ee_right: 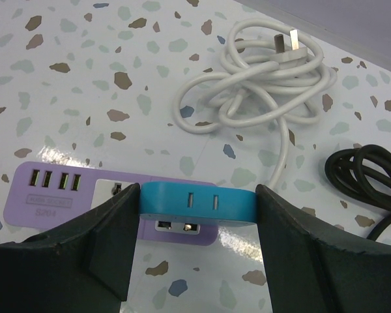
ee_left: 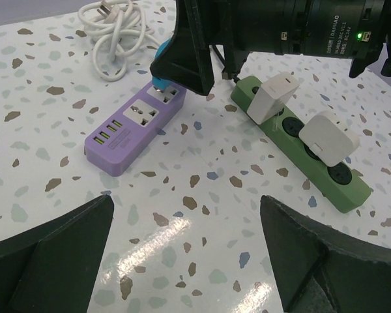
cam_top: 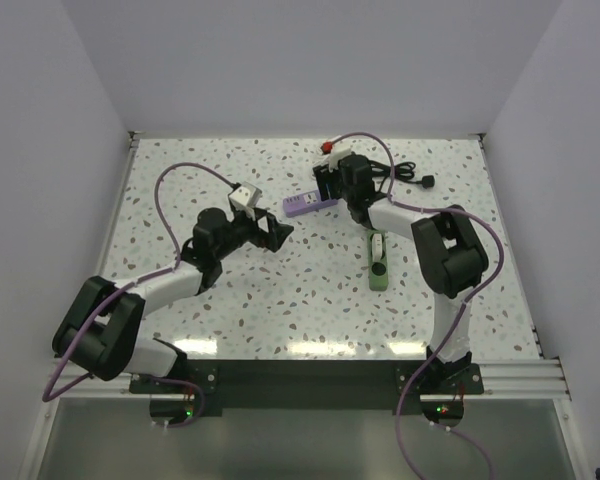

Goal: Insert the plug

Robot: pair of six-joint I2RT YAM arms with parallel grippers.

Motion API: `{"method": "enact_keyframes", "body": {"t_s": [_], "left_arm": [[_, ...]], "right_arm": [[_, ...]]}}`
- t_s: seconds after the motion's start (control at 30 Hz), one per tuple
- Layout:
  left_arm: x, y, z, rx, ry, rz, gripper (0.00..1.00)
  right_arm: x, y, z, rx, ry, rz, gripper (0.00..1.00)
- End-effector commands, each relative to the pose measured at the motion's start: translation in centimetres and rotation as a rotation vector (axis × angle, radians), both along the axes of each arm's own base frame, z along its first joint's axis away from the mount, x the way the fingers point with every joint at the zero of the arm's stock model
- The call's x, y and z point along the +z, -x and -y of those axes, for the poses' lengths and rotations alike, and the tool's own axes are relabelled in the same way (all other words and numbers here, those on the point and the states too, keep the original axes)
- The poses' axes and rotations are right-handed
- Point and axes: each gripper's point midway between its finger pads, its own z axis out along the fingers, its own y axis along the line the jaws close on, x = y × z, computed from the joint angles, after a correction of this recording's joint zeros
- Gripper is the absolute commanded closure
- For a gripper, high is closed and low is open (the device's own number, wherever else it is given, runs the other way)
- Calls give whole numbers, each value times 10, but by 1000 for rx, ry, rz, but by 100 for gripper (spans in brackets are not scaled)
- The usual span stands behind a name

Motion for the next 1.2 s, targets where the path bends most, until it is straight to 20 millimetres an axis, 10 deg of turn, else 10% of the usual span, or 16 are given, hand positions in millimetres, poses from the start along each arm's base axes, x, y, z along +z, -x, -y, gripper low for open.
{"method": "enact_keyframes", "body": {"t_s": [0.0, 1.17], "left_arm": [[26, -5, 1, -7, 47, 36, 0], [27, -1, -2, 0, 60, 24, 0]], "right_arm": [[4, 4, 1, 17, 10, 1, 100], [2, 19, -5, 52, -40, -19, 100]]}}
